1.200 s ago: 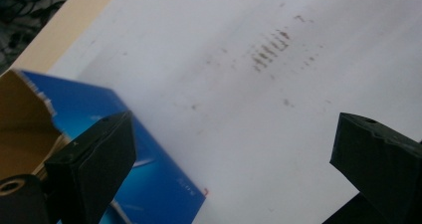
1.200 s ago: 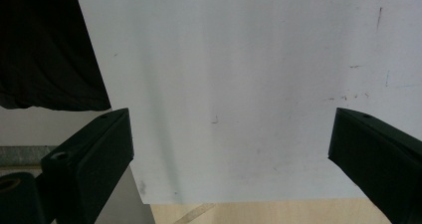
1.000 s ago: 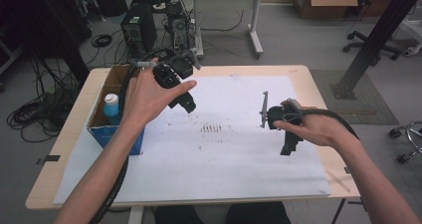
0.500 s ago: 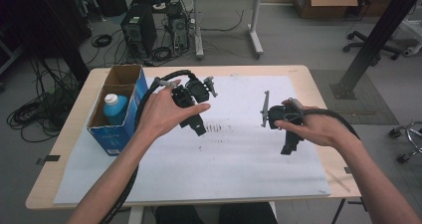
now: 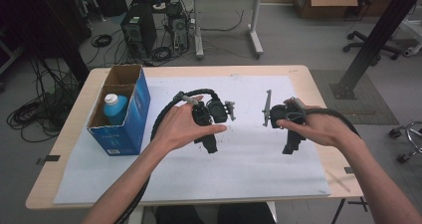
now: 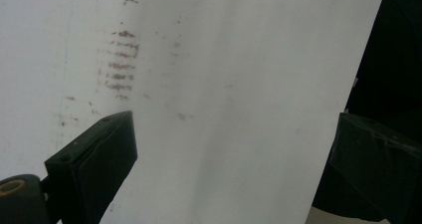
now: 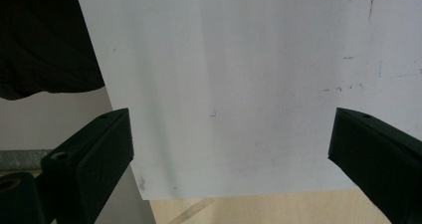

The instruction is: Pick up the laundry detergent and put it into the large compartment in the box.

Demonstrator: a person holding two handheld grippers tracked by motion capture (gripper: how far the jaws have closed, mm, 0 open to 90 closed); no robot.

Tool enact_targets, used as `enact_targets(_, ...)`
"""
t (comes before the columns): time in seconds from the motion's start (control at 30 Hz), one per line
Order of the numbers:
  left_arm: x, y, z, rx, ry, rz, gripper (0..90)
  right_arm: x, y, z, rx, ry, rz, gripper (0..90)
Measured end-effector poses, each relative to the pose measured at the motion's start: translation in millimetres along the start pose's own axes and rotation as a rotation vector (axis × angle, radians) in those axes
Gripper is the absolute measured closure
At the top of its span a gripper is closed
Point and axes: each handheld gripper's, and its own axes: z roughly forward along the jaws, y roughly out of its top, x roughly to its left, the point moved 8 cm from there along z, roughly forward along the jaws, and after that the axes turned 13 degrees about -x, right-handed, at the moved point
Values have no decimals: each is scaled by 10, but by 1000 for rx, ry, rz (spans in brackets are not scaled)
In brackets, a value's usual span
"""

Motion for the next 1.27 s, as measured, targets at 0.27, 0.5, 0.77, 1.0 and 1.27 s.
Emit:
enact_targets(0.27,-28,-44,102,7,-11,5,46,16,21,23,-2,1,0,37)
enact_targets(0.5,34,-87,62,10,-6,-7,45,-9,17,24,3,5,2,37)
enact_targets(0.77,35,-148,47,24,-6,-14,46,5,23,33,5,11,3,38)
enact_targets(1.0,29,-148,46,26,-6,-13,46,7,12,8,-4,10,10,37)
enact_targets(1.27,24,-133,-15,13,0,-11,46,20,15,6,-5,10,13,38)
